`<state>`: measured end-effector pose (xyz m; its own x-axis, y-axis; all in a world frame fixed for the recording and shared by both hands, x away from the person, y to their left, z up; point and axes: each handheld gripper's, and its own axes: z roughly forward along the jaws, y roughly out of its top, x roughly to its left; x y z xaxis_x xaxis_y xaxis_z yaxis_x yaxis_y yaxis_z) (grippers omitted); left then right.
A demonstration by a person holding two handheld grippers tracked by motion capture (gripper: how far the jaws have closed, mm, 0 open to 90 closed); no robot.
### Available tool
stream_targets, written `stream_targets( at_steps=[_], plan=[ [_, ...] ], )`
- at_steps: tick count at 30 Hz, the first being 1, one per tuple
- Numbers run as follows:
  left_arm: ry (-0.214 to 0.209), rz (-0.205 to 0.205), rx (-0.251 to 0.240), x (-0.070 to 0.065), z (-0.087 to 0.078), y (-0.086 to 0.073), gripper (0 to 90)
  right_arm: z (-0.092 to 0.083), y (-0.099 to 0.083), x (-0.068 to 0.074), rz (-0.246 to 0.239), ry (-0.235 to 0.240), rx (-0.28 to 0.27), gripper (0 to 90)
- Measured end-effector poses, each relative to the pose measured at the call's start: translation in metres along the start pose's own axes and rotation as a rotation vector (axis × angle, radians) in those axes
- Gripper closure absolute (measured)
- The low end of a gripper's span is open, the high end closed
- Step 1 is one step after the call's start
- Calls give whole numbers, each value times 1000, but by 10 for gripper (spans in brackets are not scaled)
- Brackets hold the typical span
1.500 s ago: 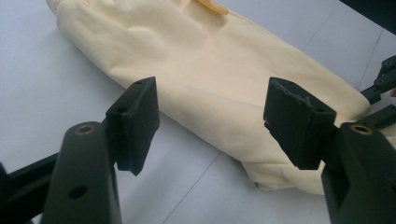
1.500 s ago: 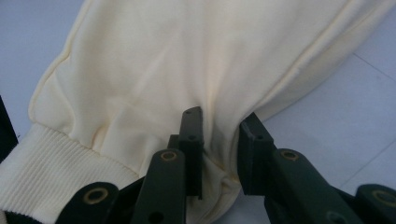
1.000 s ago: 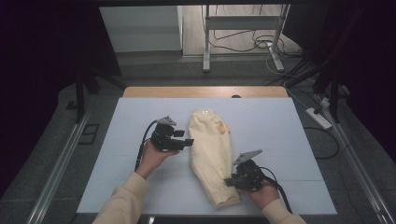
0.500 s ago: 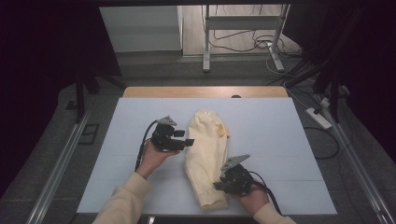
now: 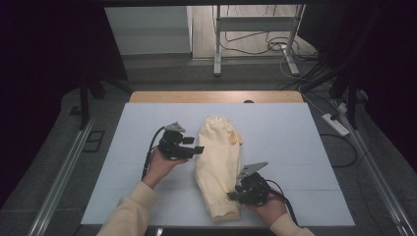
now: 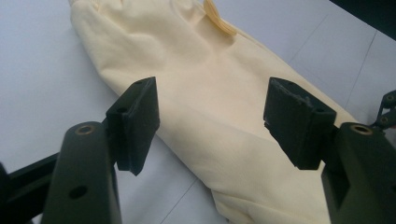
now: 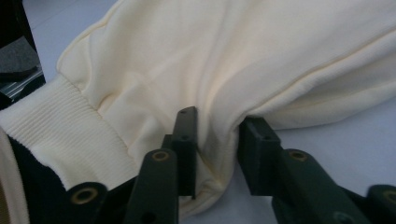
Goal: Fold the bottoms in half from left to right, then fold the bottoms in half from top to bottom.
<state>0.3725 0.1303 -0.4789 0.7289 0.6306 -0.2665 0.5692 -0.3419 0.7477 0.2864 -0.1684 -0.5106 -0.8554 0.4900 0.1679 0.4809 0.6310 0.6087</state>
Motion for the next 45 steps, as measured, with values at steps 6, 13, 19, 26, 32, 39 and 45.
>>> stream_targets(
  at_steps=[6, 13, 19, 26, 32, 39, 45],
  plan=[
    [-2, 7, 0, -1, 0, 1, 347, -17, 0, -7, 5, -46, -112, 430],
    [-2, 7, 1, -1, 0, 1, 344, -28, 0, -17, 27, -71, -168, 389],
    [-1, 1, 2, 0, 1, 0, 342, -27, 0, -20, 20, -84, -168, 373],
    [1, 6, 1, -2, 0, 1, 341, -27, -1, -22, 17, -100, -166, 367],
    [1, 5, 9, 0, 2, 0, 341, -27, 3, -25, 18, -104, -172, 368],
    [-1, 12, 17, -1, 2, -1, 339, -25, 14, -36, 22, -120, -173, 368],
    [3, 9, 23, 1, 5, -1, 338, -24, 23, -49, 44, -142, -190, 368]
  ],
)
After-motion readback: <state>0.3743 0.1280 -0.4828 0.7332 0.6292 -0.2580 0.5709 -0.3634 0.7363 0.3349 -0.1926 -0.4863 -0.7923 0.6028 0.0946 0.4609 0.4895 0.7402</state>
